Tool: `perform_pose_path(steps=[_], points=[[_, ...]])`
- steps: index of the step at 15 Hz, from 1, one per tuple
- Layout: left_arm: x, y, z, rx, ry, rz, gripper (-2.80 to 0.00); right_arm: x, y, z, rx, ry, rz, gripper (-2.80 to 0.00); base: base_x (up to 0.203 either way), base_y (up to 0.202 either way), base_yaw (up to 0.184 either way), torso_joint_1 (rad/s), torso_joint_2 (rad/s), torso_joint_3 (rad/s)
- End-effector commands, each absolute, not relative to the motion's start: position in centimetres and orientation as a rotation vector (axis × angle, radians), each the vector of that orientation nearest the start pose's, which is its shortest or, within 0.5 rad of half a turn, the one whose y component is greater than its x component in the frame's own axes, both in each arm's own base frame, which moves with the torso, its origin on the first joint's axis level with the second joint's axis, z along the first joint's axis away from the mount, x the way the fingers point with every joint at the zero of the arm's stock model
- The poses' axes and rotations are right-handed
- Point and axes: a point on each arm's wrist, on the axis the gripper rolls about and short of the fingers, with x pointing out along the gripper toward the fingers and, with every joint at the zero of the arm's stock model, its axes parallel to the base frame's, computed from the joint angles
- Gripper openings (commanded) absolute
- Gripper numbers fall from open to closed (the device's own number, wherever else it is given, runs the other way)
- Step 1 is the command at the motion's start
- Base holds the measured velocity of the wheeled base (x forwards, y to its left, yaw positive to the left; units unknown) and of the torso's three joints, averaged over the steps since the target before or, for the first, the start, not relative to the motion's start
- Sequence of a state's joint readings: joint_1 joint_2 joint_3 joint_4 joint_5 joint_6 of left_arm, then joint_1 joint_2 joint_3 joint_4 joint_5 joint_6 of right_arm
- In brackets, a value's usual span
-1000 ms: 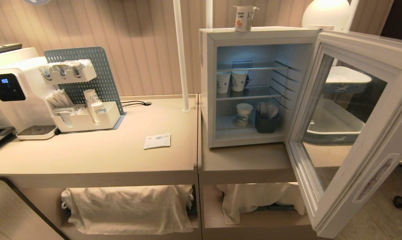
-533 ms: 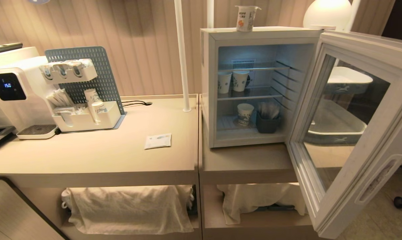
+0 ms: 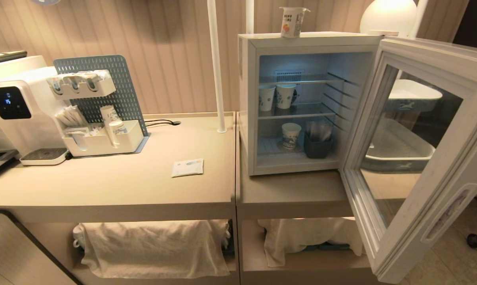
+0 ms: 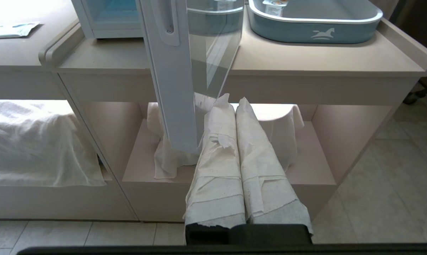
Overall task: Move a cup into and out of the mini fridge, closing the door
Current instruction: Close the freezer door
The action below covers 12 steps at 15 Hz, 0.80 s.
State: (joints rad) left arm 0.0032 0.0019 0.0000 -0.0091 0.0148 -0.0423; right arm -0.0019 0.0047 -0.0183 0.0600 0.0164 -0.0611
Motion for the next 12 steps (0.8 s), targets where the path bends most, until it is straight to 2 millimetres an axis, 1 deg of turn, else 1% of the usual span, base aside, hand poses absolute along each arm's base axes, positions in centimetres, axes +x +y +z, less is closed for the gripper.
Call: perform_pose_path(steps=[1,4,10,11,12], points=[[-2.3,0.0,7.6,-0.043,-0.007,0.017,-2.8,-2.4,0.0,7.5,-0.061,0.049,0.015,-2.8,0.0,0.0,0.0,0.0,0.0,0.0],[-2.3,0.0,7.6,-0.043,-0.007,0.018,-2.8,-2.4,0.0,7.5,-0.061,0.047,0.015,-2.8,0.008,-0.077,-0.012,0.002,0.0,0.004],[-2.3,0.0,7.6,-0.043,-0.007,0.018,-2.8,-2.3,0.0,7.5,-0.048,0.052,0.012,-2.8,0.0,-0.191,0.003,0.003,0.0,0.004],[-2.3,0.0,7.6,-0.044,-0.007,0.018,-2.8,-2.5,0.0,7.9,-0.034,0.039,0.006,-2.8,0.0,-0.165,-0.014,-0.014,0.0,0.002],[-2.3,0.0,7.6,-0.043,-0.006,0.017,-2.8,-2.8,0.0,9.2,-0.019,0.006,0.006,-2.8,0.0,-0.109,0.001,0.002,0.0,0.002]])
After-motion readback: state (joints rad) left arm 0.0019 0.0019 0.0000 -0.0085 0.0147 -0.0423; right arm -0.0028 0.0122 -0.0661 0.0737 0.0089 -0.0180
